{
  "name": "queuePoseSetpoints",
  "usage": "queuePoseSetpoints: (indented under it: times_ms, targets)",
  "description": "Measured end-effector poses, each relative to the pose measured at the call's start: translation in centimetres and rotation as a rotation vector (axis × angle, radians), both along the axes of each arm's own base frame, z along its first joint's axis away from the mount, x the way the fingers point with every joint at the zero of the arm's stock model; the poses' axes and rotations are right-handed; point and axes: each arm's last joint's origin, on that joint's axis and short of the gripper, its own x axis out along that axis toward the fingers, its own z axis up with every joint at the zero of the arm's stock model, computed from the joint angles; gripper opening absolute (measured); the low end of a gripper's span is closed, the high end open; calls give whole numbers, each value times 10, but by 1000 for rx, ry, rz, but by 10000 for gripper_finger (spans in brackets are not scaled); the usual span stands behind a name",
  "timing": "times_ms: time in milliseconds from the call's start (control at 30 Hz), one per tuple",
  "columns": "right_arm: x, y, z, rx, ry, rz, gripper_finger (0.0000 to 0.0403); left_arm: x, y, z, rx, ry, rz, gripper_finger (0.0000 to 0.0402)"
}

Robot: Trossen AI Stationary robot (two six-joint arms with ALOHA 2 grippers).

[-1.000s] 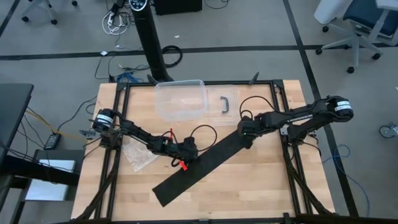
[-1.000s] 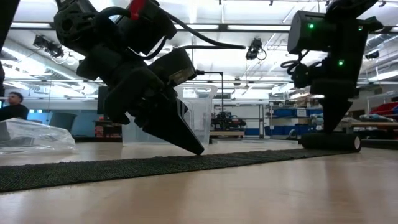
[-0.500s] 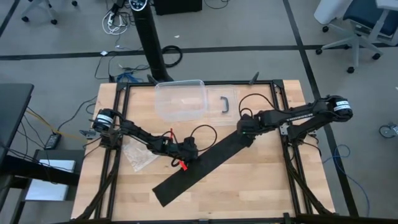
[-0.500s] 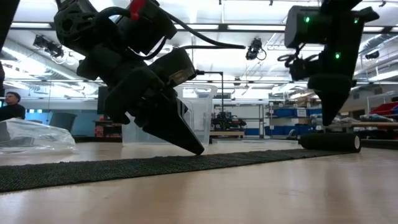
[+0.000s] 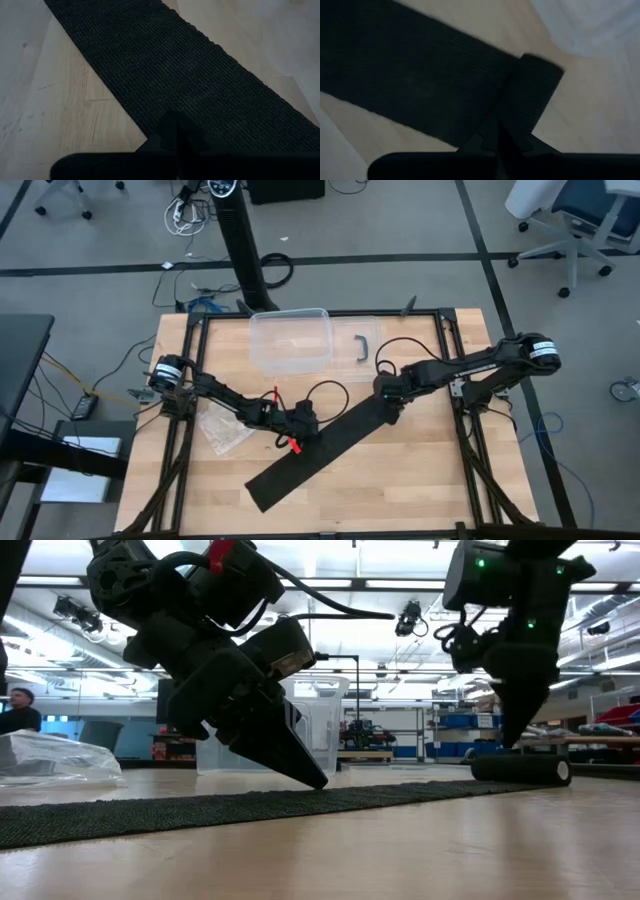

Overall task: Roll bandage
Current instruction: Roll the black bandage

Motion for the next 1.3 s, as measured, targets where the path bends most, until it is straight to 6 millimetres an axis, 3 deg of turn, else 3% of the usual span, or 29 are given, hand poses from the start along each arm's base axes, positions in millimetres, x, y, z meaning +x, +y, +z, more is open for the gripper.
queuePoseSetpoints:
  times_ms: [200, 600, 833, 1067, 1300]
  targets:
    - [-3, 0, 6, -42, 36, -15, 0, 0, 0, 0, 1, 4, 0, 0]
    - [3, -2, -13, -53, 137, -27, 0, 0, 0, 0, 1, 4, 0, 0]
    - [17, 3, -17, 21, 39, 41, 0, 0, 0, 0, 1, 5, 1, 0]
    - [17, 7, -11, 9, 33, 68, 0, -1, 0, -1, 0, 12, 3, 0]
    - [3, 1, 0, -84, 67, -34, 0, -1, 0, -1, -1, 18, 5, 0]
